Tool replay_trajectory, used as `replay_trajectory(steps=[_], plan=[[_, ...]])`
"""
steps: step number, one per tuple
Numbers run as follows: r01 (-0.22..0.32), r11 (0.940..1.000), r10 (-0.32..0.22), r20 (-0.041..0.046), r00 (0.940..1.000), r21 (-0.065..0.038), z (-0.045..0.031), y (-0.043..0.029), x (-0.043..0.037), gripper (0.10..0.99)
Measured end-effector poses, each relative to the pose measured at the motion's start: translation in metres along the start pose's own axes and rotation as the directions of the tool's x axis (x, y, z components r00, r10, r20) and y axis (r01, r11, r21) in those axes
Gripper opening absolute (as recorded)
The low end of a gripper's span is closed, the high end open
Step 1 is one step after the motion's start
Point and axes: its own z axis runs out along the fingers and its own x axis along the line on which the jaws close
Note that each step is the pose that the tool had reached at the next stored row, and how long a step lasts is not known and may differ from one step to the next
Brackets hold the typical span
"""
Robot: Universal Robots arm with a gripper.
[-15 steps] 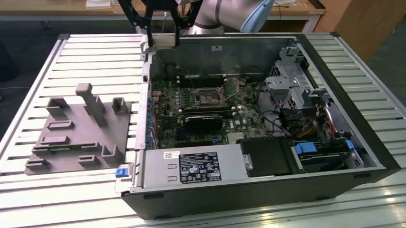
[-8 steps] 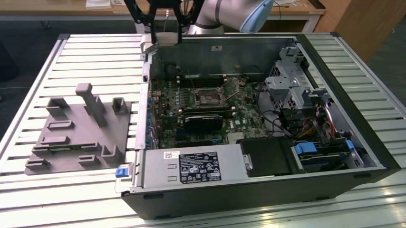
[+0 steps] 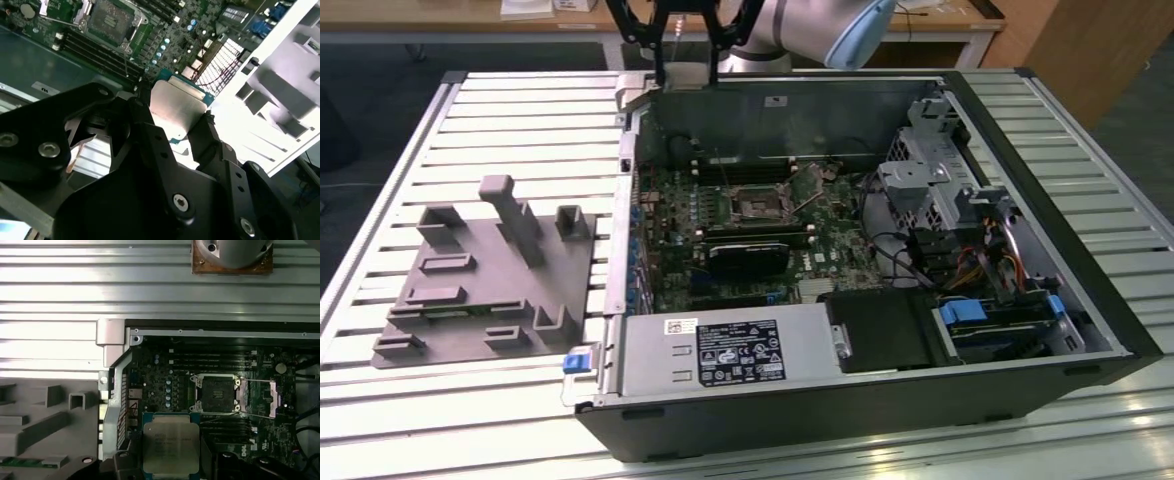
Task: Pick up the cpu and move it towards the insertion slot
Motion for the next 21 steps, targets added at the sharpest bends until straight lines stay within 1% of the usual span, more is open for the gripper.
replay_trajectory(steps=[6, 14, 16, 17, 19, 21], plan=[[-0.006, 1.0, 0.006, -0.0001, 1.0, 0.0, 0.003, 0.0098, -0.003, 0.545], [-0.012, 0.9999, 0.012, 0.0, 0.9999, 0.0, 0.0057, 0.0151, -0.0238, 0.545], [-0.016, 0.9999, 0.016, 0.0002, 0.9999, 0.0, 0.0062, 0.0153, -0.0272, 0.545], [-0.018, 0.9998, 0.018, 0.0011, 0.9998, -0.001, 0.0065, 0.0153, -0.0281, 0.545], [-0.027, 0.9996, 0.027, 0.0079, 0.9996, -0.001, 0.0071, 0.0156, -0.0315, 0.545], [-0.031, 0.9995, 0.031, 0.0116, 0.9995, -0.001, 0.0073, 0.0159, -0.0339, 0.545]])
